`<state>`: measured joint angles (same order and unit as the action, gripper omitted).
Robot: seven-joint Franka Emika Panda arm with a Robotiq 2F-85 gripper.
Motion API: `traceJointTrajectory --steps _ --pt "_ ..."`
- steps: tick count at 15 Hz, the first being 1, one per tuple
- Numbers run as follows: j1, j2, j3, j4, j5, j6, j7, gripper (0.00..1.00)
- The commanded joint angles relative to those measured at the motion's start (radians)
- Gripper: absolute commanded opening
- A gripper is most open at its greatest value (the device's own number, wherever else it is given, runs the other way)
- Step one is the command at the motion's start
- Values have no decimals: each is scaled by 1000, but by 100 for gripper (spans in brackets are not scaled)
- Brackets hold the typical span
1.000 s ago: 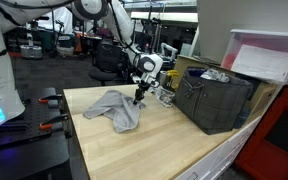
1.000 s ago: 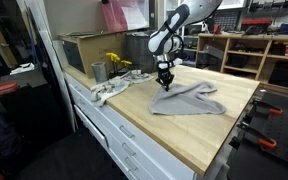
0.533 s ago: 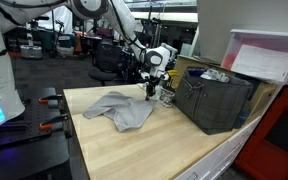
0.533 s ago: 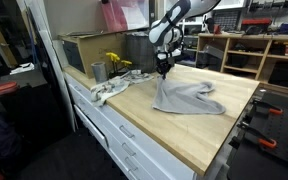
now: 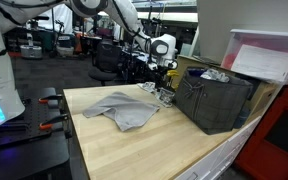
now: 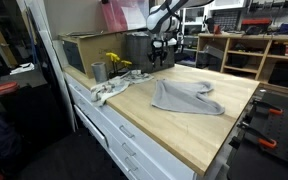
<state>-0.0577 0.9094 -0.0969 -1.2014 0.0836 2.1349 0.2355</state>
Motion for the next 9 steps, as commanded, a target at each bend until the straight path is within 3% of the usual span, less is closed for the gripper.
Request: traceJointTrajectory --steps 1,3,9 --pt "1 -62 -9 -74 -13 -11 17 87" --pt "-8 -98 -6 -146 6 -20 29 99" --pt "-30 -212 -12 -462 59 -46 83 100"
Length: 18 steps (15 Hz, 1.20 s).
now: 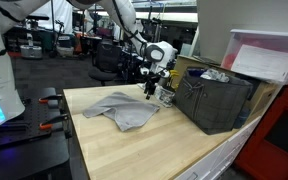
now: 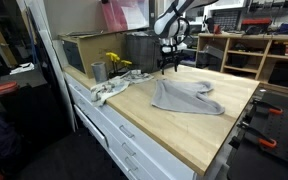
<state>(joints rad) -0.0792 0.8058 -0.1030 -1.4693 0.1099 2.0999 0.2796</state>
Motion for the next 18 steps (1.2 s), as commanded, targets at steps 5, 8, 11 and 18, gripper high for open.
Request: traceJointTrajectory --steps 5,8,11,18 --pt "-34 -184 -5 -439 138 18 72 100" --pt "-39 -221 -14 -552 191 68 73 100" --pt "-30 -244 -35 -632 205 110 91 75" --pt "-19 -283 -52 -720 197 161 141 27"
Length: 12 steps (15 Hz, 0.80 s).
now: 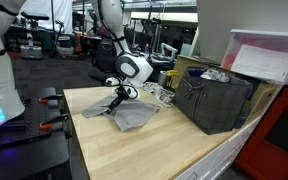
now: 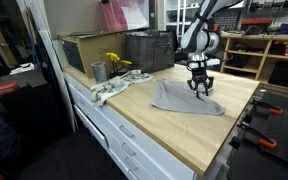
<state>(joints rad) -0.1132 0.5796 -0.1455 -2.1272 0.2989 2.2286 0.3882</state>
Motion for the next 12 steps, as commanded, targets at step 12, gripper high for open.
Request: traceJointTrajectory --steps 12 --pt "78 -102 -79 -173 -68 -33 254 1"
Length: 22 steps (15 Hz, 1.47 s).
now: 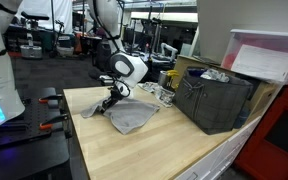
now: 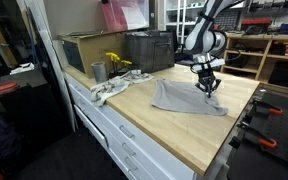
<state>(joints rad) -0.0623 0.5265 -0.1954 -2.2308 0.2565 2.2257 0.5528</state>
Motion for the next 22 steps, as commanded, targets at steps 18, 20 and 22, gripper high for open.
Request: traceJointTrajectory --steps 18,20,22 --pt "16 -147 -82 -61 -299 -19 197 100" --pt "-23 -130 -75 -33 -278 20 136 100" --pt "-51 -113 -66 -16 -260 69 65 100"
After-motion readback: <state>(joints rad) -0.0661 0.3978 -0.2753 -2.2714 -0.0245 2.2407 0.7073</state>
